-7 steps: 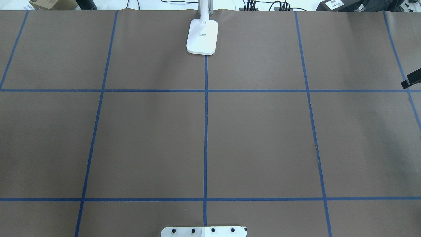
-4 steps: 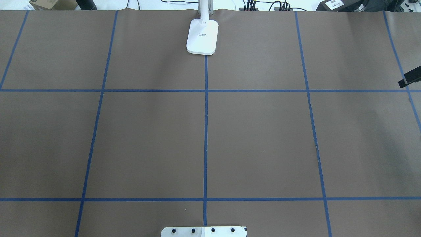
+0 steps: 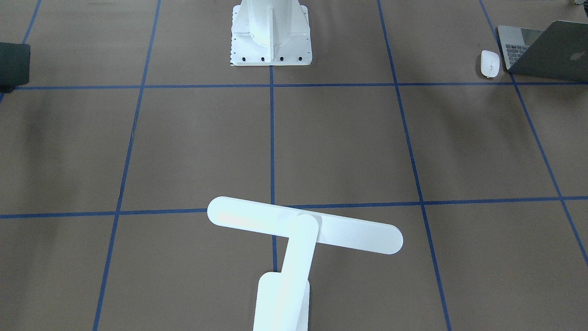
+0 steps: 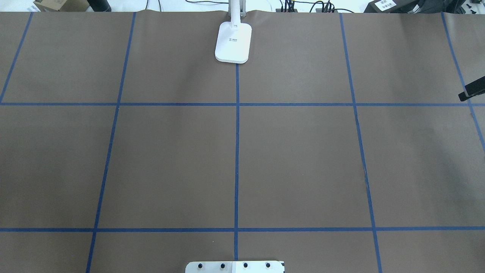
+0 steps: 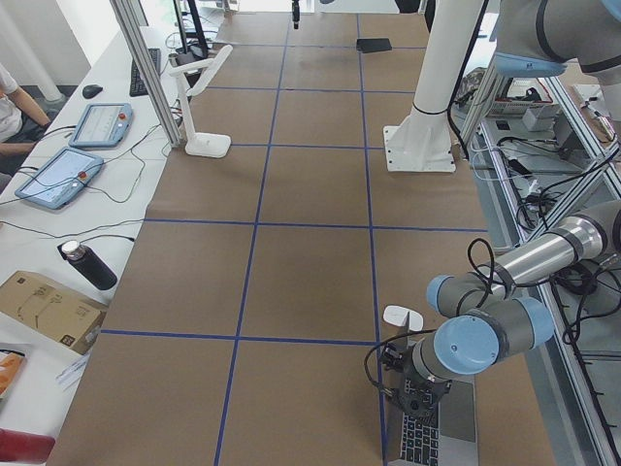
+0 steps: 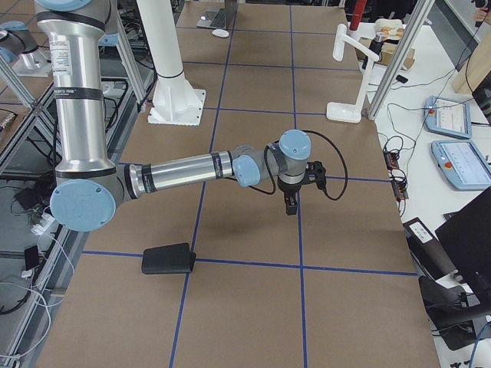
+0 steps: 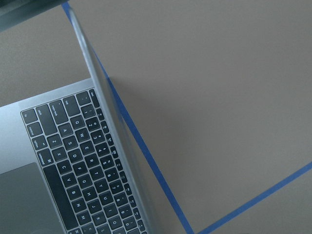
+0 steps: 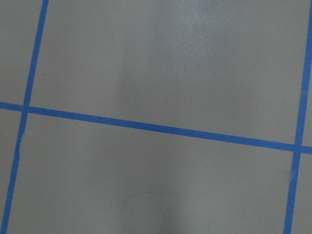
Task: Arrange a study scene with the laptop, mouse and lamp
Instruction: 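Carry the open silver laptop with the left gripper toward the table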
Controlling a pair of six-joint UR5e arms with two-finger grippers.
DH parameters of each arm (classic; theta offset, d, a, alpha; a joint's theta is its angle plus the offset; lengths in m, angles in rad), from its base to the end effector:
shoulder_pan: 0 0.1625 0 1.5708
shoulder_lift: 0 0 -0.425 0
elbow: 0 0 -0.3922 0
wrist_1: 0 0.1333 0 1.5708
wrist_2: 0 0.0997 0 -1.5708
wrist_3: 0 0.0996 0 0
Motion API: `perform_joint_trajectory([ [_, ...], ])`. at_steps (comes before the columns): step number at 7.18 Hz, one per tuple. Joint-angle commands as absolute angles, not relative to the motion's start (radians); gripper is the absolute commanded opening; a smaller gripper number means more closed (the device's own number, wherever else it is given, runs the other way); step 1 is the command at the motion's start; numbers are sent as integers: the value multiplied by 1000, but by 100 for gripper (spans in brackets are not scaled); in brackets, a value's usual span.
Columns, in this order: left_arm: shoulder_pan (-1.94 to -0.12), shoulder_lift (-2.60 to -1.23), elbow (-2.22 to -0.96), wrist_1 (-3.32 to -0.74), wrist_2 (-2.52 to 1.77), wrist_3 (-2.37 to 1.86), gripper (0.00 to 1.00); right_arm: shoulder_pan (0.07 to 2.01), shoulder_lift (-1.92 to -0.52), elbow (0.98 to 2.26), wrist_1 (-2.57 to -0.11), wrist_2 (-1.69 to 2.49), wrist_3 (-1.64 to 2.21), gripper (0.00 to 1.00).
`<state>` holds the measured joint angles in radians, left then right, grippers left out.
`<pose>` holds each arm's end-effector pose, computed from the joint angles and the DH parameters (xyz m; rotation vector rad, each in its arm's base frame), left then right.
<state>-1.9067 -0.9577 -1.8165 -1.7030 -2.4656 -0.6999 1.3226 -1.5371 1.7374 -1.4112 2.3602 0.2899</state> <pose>-0.1197 -0.1742 0.7348 -0.3969 0.8806 -1.0639 -0.0663 -0.5162 0.5398 0.1211 -0.8429 -0.1029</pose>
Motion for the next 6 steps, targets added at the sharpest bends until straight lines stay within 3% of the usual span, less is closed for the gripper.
perform_joint_trajectory([
  [1,-1905,-962,-1871,-1642,-2502,-698,0,1322,-1537,1736,-1411,2361,290,99],
  [3,-1908,-991,-2046,-1431,-2508,-687,0,1322,-1534,1733,-1411,2359,290,99],
  [6,-1908,-1093,-2048,-1422,-2500,-686,0,1316,-1526,1727,-1413,2361,293,99],
])
